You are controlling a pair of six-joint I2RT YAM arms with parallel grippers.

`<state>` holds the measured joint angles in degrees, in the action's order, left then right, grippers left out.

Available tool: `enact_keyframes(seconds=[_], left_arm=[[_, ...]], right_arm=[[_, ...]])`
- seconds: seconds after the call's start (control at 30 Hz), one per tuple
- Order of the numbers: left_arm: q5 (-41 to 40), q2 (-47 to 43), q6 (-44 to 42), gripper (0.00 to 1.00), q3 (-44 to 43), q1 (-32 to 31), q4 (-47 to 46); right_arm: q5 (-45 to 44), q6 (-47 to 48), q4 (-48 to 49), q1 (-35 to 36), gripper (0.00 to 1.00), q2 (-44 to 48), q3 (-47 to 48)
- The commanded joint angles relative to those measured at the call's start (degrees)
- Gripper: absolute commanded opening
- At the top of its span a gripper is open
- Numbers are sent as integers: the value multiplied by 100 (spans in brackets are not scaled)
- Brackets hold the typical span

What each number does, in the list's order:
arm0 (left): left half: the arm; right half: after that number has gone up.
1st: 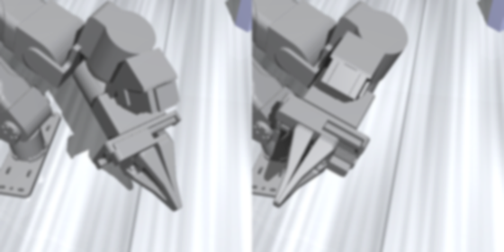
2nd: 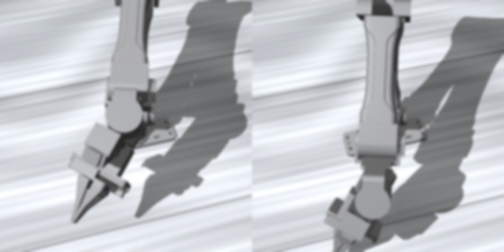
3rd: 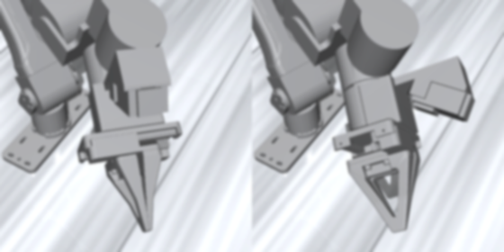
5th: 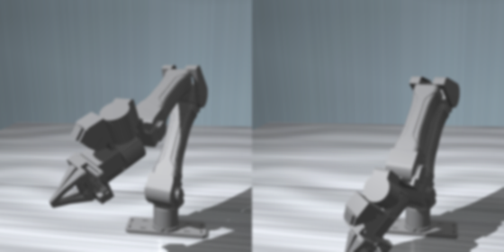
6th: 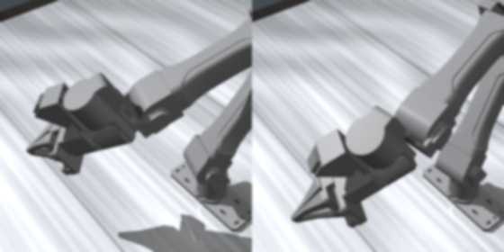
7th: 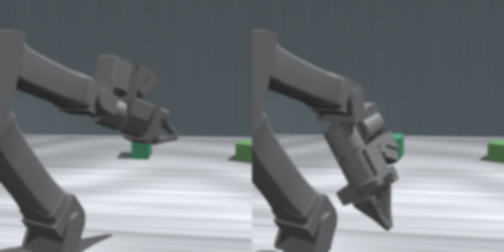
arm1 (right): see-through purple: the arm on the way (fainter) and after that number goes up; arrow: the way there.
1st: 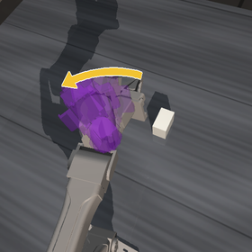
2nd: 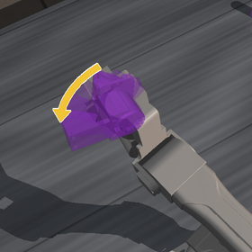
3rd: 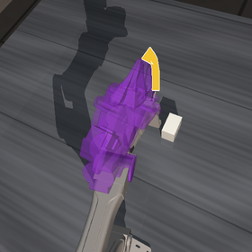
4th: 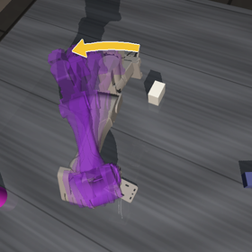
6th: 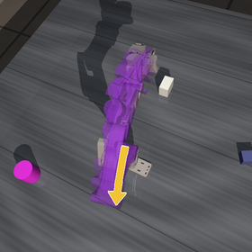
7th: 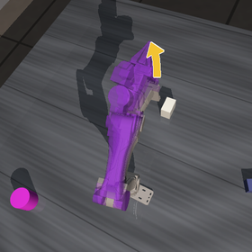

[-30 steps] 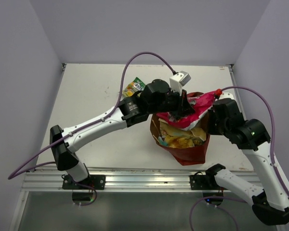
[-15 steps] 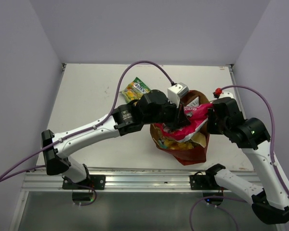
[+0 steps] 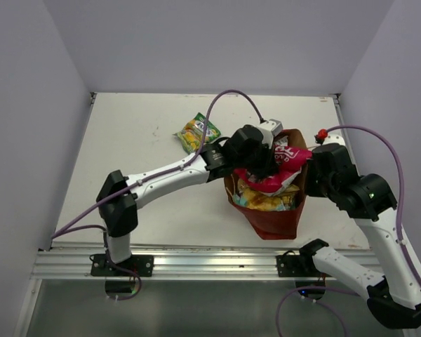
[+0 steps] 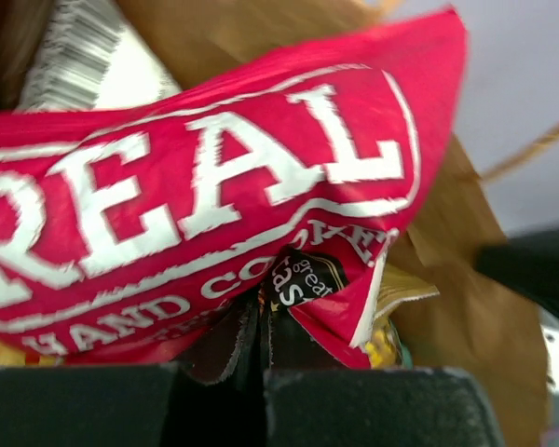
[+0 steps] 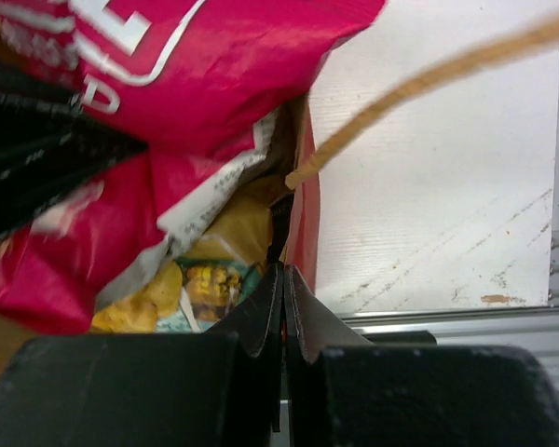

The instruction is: Place the snacks into the paper bag

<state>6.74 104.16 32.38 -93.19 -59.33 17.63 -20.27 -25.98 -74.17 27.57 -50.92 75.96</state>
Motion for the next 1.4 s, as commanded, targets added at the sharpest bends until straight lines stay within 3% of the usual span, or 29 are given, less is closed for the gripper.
enact_keyframes(seconds=[0.0,0.17,0.4,0.5,0.6,0.7,0.73,0.8,0.93,1.07,1.17,1.23,1.27,1.37], left_arm=[[-287,666,-21,0,-489,203,539],[-638,1571,58,0,-1473,194,1900],[-946,2082,-530,0,-2808,-166,3384],[-1263,2135,-619,0,-3328,-394,3642],[-1482,1714,-654,0,-3180,-526,3188],[-1711,855,-785,22,-2671,-536,2381],[-1842,704,-838,40,-2417,-536,2203],[-2001,405,-961,59,-2240,-536,1878],[-2195,246,-1093,68,-2265,-527,1727],[-2387,-53,-1067,68,-2011,-527,1350],[-3484,-545,-884,73,-1484,-483,962],[-3680,-669,-322,75,-1247,33,1251],[-3506,-651,-33,75,-1133,766,1330],[-3013,-213,111,75,-938,1922,1656]], right_arm=[[-170,-74,-150,-6,0,108,314],[-258,-83,-203,-6,0,108,375],[-276,-92,-142,-6,0,47,349],[-284,-66,-106,-6,0,29,331],[-276,-74,-97,-6,0,38,296],[-284,-83,-89,-6,0,55,287],[-284,-83,-89,-6,0,64,287],[-284,-83,-97,-6,0,56,287],[-284,-74,-89,-6,0,55,261],[-258,-101,-71,-6,0,82,217],[-267,-118,-80,-6,0,91,208],[-258,-127,-80,-6,0,108,200],[-249,-127,-89,-6,0,108,200],[-258,-118,-106,-6,0,99,217]])
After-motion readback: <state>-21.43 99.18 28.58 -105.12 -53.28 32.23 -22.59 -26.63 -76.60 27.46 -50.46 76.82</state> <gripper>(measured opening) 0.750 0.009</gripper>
